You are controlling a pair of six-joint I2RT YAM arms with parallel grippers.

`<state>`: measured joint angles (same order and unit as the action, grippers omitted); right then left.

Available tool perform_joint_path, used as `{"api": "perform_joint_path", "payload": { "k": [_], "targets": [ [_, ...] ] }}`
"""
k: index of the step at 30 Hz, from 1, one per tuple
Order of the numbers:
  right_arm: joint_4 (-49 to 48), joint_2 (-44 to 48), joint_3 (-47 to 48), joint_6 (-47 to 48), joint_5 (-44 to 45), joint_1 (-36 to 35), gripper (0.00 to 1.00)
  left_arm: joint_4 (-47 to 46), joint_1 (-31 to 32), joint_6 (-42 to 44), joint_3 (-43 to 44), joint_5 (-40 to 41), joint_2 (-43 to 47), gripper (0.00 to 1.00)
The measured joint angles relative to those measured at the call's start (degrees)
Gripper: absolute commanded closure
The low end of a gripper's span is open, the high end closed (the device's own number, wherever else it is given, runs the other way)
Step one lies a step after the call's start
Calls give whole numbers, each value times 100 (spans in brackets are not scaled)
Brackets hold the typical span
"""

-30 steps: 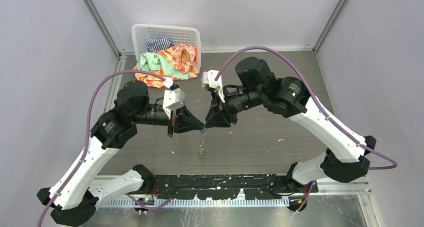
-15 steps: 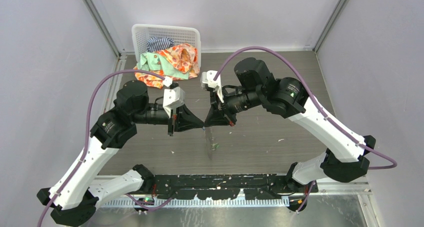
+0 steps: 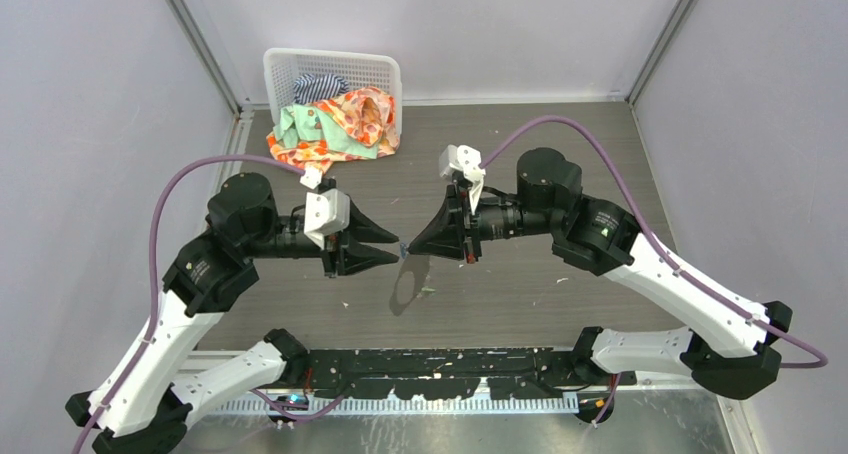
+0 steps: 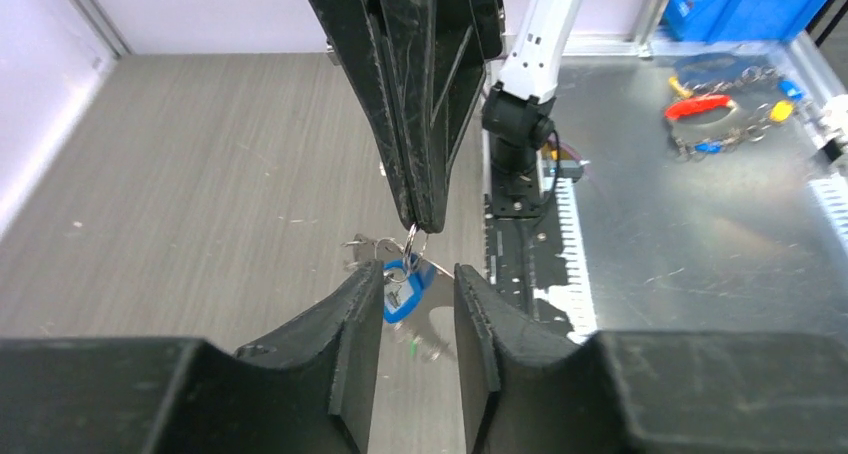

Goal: Put the keys on the keyring

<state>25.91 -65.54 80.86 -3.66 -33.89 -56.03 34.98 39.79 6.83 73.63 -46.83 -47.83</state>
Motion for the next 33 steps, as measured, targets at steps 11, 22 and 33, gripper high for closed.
{"api": "perform_joint_path", "payload": {
  "k": [11, 22, 33],
  "targets": [
    [-1788, 205, -977, -1034, -144, 2, 99, -402, 0, 859, -621, 79, 442, 64],
    [-2461, 232, -1069, -1467, -354, 68, 99, -245, 0, 1917, -717, 52, 872, 65],
    [-3053, 232, -1351, -1893, -398, 76, 99, -710, 0, 1681, -979, 20, 909, 89]
  ]
}}
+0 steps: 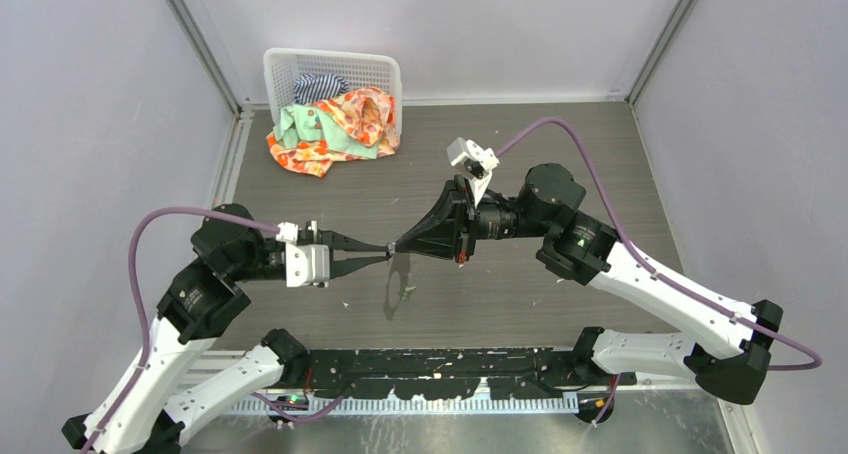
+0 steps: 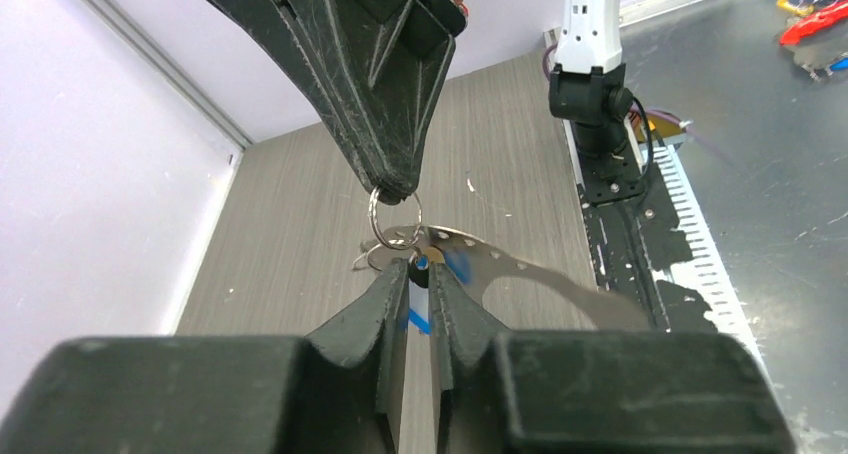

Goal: Put the keys on the keyring

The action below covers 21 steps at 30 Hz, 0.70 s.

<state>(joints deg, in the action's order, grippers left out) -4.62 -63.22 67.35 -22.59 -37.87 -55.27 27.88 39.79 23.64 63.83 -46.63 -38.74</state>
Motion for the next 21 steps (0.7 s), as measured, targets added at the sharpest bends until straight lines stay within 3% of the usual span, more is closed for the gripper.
{"api": "perform_joint_path", "payload": {
  "k": [8, 10, 14, 21],
  "targets": [
    [-363, 0, -234, -203, 9, 0, 99, -120, 0, -35, -144, 9, 24, 96],
    [-415, 0, -254, -247, 20, 0, 99, -118, 0, -20, -144, -50, 35, 91],
    [-529, 0, -295, -289, 57, 0, 99, -37, 0, -24, -131, -363, 37, 70],
    [-793, 87, -514, -308, 155, 22, 99, 111, 0, -605, 146, -417, -55, 65]
  ]
}}
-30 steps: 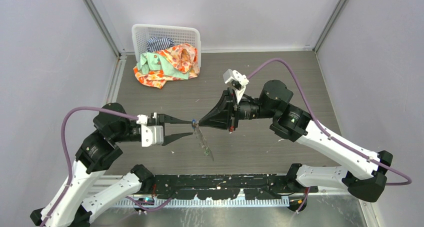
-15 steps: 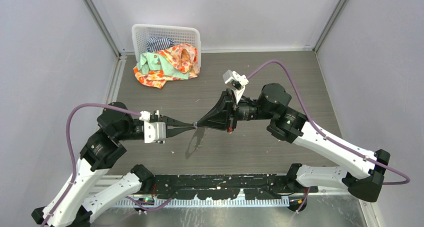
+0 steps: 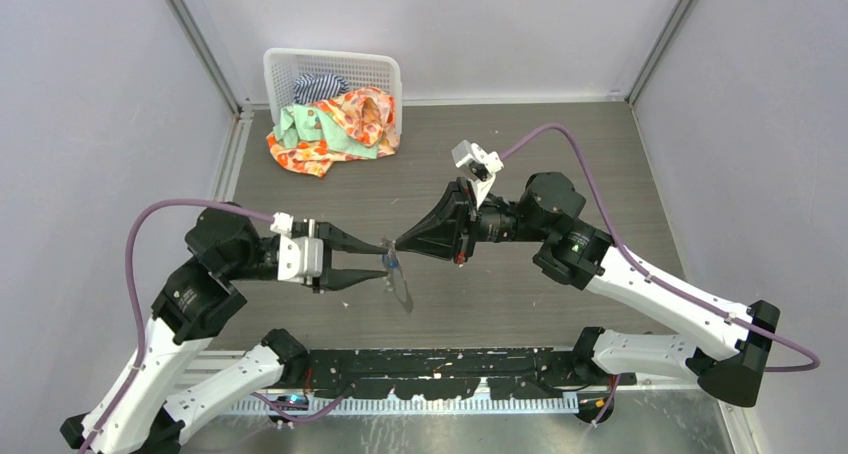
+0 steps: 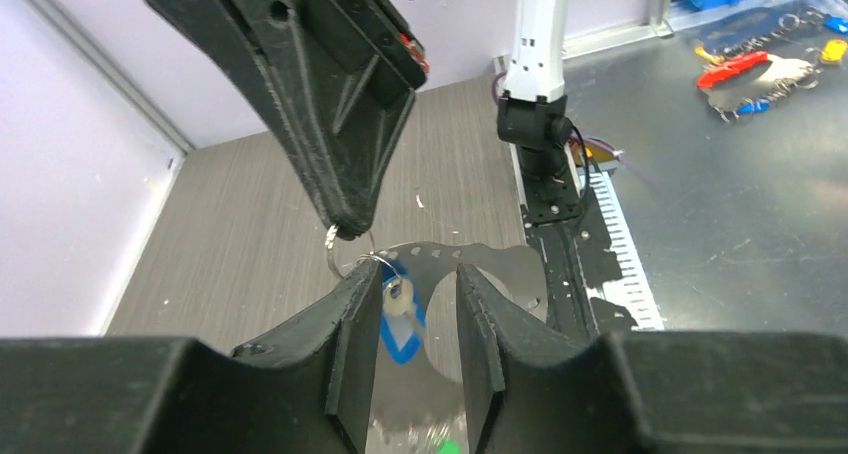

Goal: Put the keys on the keyring

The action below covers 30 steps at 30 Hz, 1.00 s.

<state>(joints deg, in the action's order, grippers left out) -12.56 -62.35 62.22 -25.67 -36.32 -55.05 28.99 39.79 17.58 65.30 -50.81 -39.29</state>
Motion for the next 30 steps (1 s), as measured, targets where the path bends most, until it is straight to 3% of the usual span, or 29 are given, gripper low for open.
{"api": "perform_joint_path", "payload": {
  "k": [6, 9, 12, 14, 18, 21, 24, 30],
  "targets": [
    [-138, 20, -22, -42, -83, 4, 99, -7, 0, -533, 195, 507, -9, 70],
    [-179, 50, -39, -61, -133, 4, 99, -4, 0, -717, 284, 660, -33, 86],
    [-199, 90, -44, -63, -160, 4, 99, 7, 0, -787, 382, 673, -48, 95],
    [-203, 114, -44, -63, -188, 4, 99, 37, 0, -776, 470, 656, -61, 94],
    [-205, 140, -44, -66, -271, 4, 99, 44, 0, -820, 595, 671, -140, 75],
    [-201, 138, -44, -70, -350, 4, 99, 66, 0, -949, 634, 599, -306, 69],
    [-201, 138, -44, -72, -407, 4, 99, 219, 0, -1001, 774, 306, -619, 73],
    [-181, 122, -42, -68, -520, 17, 99, 398, 0, -1045, 844, -28, -879, 91]
  ]
}}
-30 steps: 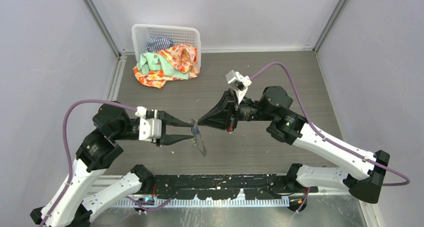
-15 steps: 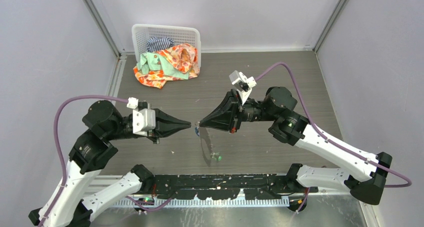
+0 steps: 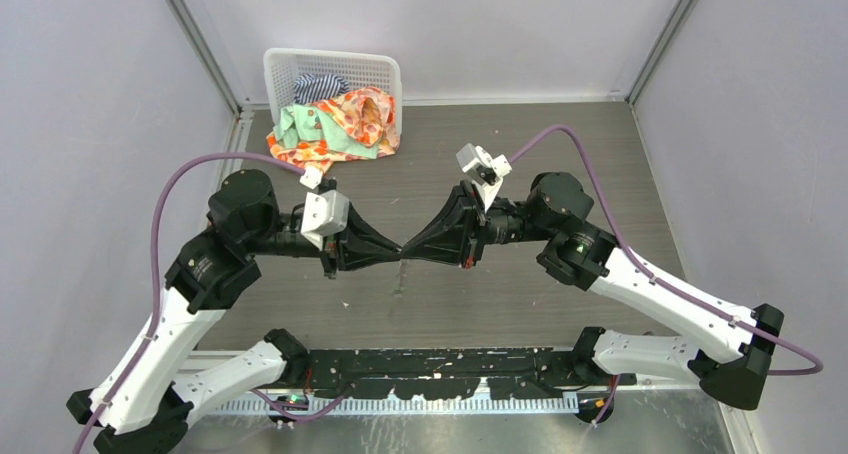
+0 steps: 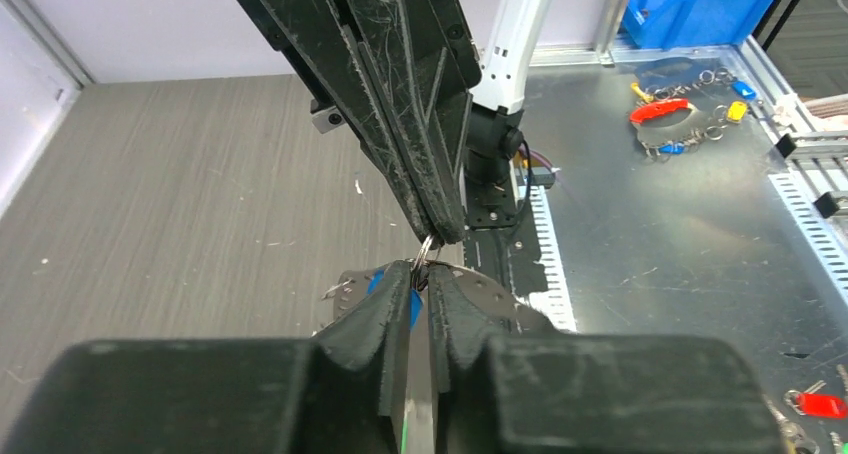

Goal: Put the keys on the keyring

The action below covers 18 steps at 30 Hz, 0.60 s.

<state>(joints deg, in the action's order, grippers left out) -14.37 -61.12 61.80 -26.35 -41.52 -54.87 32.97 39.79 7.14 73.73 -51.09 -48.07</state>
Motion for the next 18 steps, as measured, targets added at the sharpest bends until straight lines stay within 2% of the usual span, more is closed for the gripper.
{"api": "perform_joint_path", "payload": {
  "k": [3, 6, 9, 11, 15, 18],
  "targets": [
    [2, -2, 0, 4, -39, 13, 99, 66, 0, -42, 15, -39, 9, 99],
    [37, 0, 9, 59, -52, 13, 98, 166, 0, -4, 28, -37, 48, 99],
    [400, 0, 149, 232, -26, 11, 74, 238, 7, 57, 28, -2, 63, 100],
    [1016, -26, 435, 487, 61, 7, 65, 286, 13, 68, 31, 52, 57, 100],
    [2739, -304, 1661, 1351, 330, 9, 53, 540, 15, 72, 149, 166, -52, 100],
    [4033, -695, 2822, 2116, 503, 9, 51, 708, 15, 72, 297, 251, -188, 100]
  ]
}}
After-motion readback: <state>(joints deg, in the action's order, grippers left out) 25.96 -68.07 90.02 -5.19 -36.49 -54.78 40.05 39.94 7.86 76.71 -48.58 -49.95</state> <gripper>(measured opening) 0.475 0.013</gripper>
